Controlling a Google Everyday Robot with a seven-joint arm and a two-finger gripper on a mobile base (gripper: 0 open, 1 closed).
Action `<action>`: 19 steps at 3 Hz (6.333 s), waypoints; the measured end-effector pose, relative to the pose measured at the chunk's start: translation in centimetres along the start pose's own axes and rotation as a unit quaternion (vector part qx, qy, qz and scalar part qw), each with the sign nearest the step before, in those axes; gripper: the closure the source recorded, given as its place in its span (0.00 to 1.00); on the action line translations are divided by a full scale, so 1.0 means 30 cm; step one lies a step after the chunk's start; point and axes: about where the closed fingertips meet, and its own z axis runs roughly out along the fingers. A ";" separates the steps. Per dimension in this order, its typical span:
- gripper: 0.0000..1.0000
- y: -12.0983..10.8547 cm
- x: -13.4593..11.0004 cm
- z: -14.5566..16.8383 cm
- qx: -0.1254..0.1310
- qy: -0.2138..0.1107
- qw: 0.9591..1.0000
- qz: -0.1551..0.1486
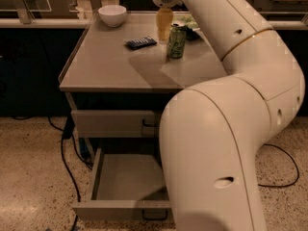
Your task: Place rxbar blueberry into middle drawer
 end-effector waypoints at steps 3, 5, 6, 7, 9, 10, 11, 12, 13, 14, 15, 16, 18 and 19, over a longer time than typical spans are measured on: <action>0.00 0.015 -0.048 0.093 -0.033 -0.060 0.998 -0.008; 0.00 0.050 -0.241 0.293 -0.056 -0.146 0.984 -0.083; 0.00 0.050 -0.241 0.293 -0.056 -0.146 0.984 -0.083; 0.00 0.042 -0.232 0.309 -0.052 -0.140 0.986 -0.077; 0.00 0.056 -0.267 0.467 -0.051 -0.133 0.984 -0.103; 0.00 0.056 -0.267 0.467 -0.051 -0.133 0.984 -0.103; 0.00 0.048 -0.267 0.454 -0.051 -0.133 0.984 -0.103; 0.00 0.027 -0.269 0.433 -0.038 -0.122 0.986 -0.106; 0.00 0.005 -0.267 0.399 -0.031 -0.093 0.988 -0.115; 0.00 0.009 -0.275 0.399 -0.035 -0.077 0.989 -0.125; 0.00 0.009 -0.275 0.399 -0.035 -0.077 0.989 -0.125; 0.00 0.005 -0.256 0.426 -0.033 -0.071 0.990 -0.114; 0.00 -0.062 -0.175 0.437 0.007 -0.065 0.993 -0.103; 0.00 -0.089 -0.156 0.432 0.023 -0.061 0.992 -0.105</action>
Offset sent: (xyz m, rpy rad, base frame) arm 0.0079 -0.0053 0.0023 0.1353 0.0310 0.0258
